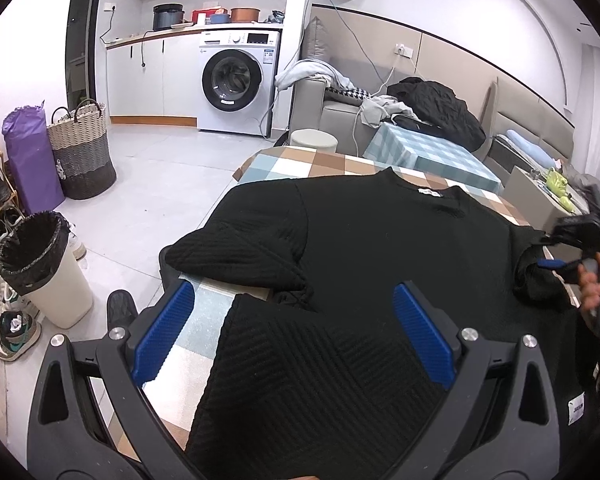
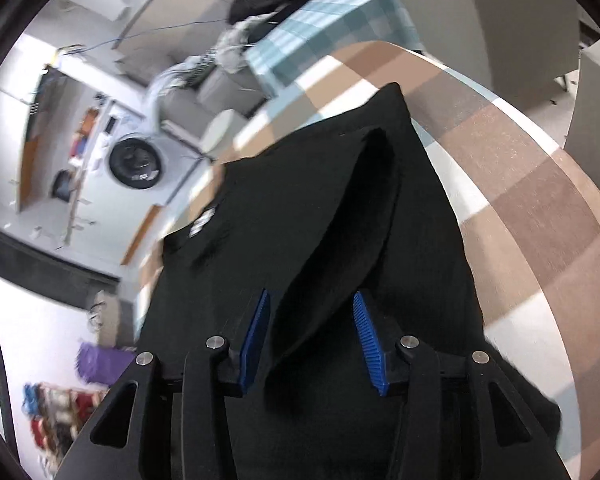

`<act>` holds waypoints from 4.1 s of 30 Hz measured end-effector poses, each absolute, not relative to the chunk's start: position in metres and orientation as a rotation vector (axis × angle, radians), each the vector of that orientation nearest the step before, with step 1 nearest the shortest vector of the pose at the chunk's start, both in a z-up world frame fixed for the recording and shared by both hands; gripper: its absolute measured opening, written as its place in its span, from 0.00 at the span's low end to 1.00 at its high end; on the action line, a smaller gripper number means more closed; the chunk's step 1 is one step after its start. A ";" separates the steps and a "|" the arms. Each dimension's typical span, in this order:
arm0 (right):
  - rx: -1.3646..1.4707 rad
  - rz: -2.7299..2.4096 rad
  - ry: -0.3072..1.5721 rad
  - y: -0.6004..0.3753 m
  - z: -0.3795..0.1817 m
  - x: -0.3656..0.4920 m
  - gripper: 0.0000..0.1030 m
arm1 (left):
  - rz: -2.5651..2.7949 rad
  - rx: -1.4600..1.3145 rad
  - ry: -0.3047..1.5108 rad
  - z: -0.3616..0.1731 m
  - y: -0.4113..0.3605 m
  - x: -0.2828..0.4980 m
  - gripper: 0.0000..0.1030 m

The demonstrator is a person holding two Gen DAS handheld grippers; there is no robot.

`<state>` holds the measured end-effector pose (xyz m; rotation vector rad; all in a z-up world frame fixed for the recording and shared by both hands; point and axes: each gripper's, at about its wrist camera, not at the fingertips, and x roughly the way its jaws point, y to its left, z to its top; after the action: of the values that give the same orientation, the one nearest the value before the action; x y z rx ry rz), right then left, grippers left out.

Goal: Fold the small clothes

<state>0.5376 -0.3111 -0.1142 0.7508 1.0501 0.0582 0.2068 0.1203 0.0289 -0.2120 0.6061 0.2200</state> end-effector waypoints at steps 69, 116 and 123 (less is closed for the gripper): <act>0.483 0.330 1.087 -0.251 -0.096 0.373 0.56 | 0.516 -0.670 0.809 -0.016 0.249 0.257 0.52; 0.460 0.356 1.106 -0.236 -0.105 0.366 0.57 | 0.443 -1.148 0.825 -0.046 0.273 0.179 0.48; 0.466 0.342 1.107 -0.240 -0.106 0.365 0.58 | 0.445 -1.133 0.808 -0.045 0.272 0.208 0.48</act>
<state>0.3652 -0.2401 -0.1057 0.4658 1.1065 0.3420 0.2077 0.2720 -0.0451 -1.1329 0.8084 0.4450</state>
